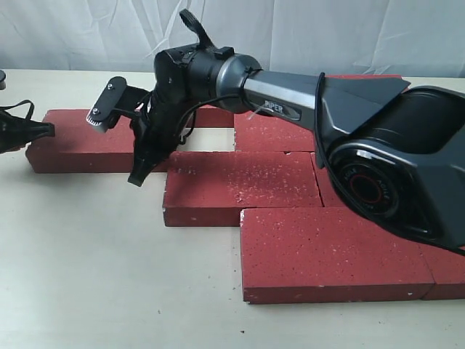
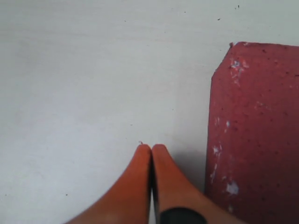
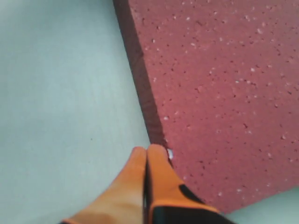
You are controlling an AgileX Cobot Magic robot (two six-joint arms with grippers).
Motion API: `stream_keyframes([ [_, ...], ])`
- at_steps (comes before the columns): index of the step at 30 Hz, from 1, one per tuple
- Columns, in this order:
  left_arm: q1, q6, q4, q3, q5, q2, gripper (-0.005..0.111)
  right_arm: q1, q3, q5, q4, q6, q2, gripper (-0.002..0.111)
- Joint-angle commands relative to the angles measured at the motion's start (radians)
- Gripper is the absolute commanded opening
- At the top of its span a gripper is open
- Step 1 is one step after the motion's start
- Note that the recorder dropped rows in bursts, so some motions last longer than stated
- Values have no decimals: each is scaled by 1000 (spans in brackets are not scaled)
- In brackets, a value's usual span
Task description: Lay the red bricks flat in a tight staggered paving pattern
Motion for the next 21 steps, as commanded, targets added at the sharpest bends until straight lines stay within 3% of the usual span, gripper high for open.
stream_keyframes([
  [1, 3, -4, -12, -2, -4, 2, 0, -4, -5, -14, -4, 8, -7, -1],
  [11, 1, -4, -12, -2, -4, 2, 0, -6, -5, 21, -2, 36, -62, -1],
  [17, 1, -4, -10, -2, -10, 2, 0, -68, -5, -41, -140, 282, -127, -1],
  [21, 1, -4, -10, -2, -10, 2, 0, -122, -5, -29, -113, 312, -91, -1],
])
